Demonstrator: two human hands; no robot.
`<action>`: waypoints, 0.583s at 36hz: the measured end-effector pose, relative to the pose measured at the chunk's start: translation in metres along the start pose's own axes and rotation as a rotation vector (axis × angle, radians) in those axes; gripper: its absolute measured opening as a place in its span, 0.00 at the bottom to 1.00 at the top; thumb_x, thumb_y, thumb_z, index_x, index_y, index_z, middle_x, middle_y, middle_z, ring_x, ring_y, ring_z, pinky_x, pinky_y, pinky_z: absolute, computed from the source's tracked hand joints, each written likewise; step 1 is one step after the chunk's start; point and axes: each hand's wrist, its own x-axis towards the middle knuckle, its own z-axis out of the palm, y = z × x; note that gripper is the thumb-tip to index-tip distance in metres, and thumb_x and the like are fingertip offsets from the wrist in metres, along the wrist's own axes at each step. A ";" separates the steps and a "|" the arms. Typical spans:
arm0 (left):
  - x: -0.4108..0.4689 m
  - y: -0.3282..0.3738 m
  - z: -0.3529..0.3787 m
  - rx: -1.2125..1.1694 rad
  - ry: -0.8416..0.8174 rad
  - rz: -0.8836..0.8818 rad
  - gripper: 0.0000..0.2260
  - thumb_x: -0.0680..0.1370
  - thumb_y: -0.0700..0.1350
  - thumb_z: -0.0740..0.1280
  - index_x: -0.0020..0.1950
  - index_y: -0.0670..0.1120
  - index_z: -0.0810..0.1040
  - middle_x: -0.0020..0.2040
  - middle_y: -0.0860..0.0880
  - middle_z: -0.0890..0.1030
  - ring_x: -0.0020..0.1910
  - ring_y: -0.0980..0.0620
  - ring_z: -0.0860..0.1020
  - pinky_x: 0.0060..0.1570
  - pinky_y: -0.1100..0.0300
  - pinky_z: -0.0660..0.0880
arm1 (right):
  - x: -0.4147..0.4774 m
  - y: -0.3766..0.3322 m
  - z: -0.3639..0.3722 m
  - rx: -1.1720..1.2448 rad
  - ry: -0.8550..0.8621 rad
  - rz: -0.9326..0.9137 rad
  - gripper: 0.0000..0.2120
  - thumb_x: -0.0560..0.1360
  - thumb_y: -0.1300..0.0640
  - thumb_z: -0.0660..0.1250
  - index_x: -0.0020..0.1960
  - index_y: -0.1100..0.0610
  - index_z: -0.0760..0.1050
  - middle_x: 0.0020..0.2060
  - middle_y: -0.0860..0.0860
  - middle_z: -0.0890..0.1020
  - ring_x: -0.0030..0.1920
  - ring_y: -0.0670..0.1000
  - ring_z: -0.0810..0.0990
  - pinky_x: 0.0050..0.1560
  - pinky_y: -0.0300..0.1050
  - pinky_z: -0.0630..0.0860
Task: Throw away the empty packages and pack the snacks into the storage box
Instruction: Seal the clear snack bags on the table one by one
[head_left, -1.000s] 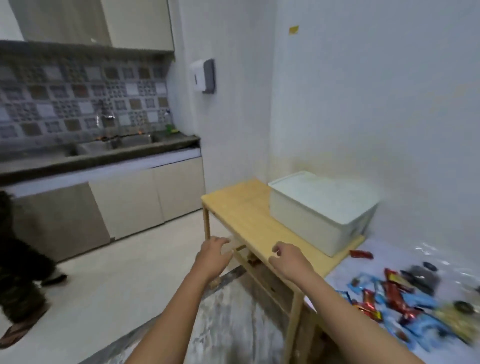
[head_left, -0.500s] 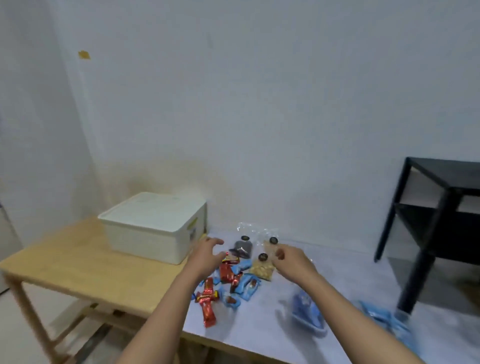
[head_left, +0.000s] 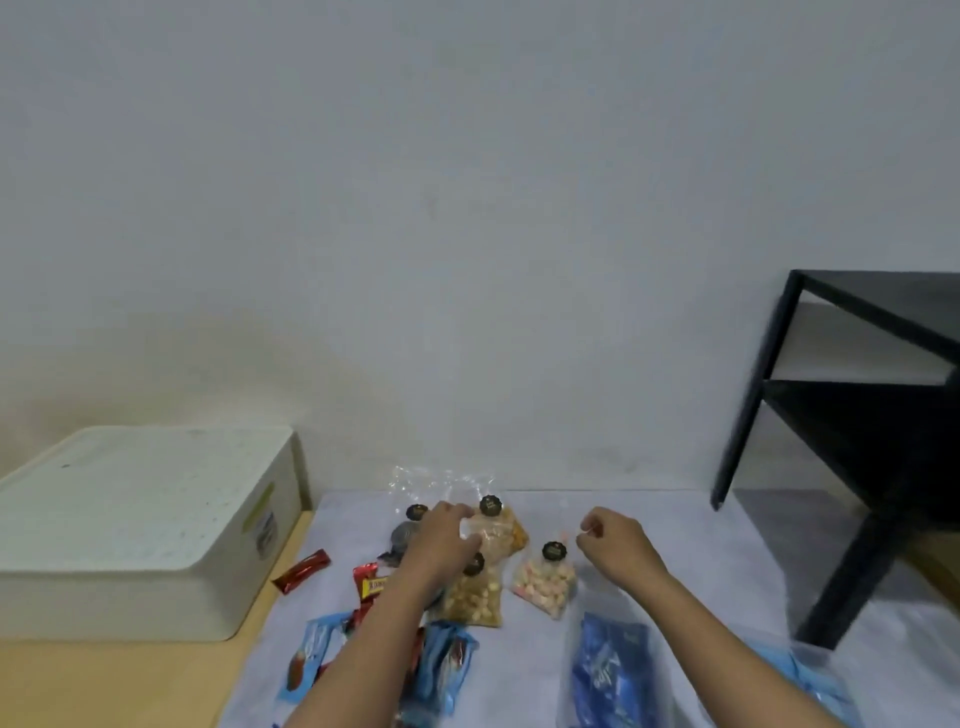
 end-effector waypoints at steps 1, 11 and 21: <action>0.012 -0.007 0.002 0.016 -0.016 -0.010 0.20 0.78 0.50 0.61 0.69 0.49 0.67 0.69 0.48 0.66 0.68 0.49 0.65 0.63 0.55 0.64 | 0.010 -0.002 0.007 0.009 -0.010 0.019 0.04 0.73 0.55 0.63 0.48 0.51 0.73 0.50 0.52 0.79 0.48 0.52 0.77 0.50 0.45 0.75; 0.099 -0.063 0.034 -0.147 -0.106 -0.159 0.25 0.78 0.48 0.62 0.73 0.42 0.61 0.71 0.43 0.65 0.68 0.45 0.66 0.66 0.54 0.64 | 0.080 -0.012 0.088 0.180 -0.074 0.147 0.04 0.75 0.61 0.60 0.45 0.57 0.73 0.37 0.49 0.76 0.36 0.46 0.73 0.34 0.37 0.69; 0.130 -0.085 0.067 -0.432 0.001 -0.212 0.04 0.77 0.44 0.62 0.45 0.45 0.69 0.43 0.45 0.72 0.41 0.50 0.69 0.42 0.58 0.67 | 0.122 -0.017 0.133 0.229 -0.053 0.171 0.03 0.75 0.59 0.63 0.46 0.58 0.72 0.40 0.52 0.76 0.39 0.49 0.72 0.33 0.37 0.65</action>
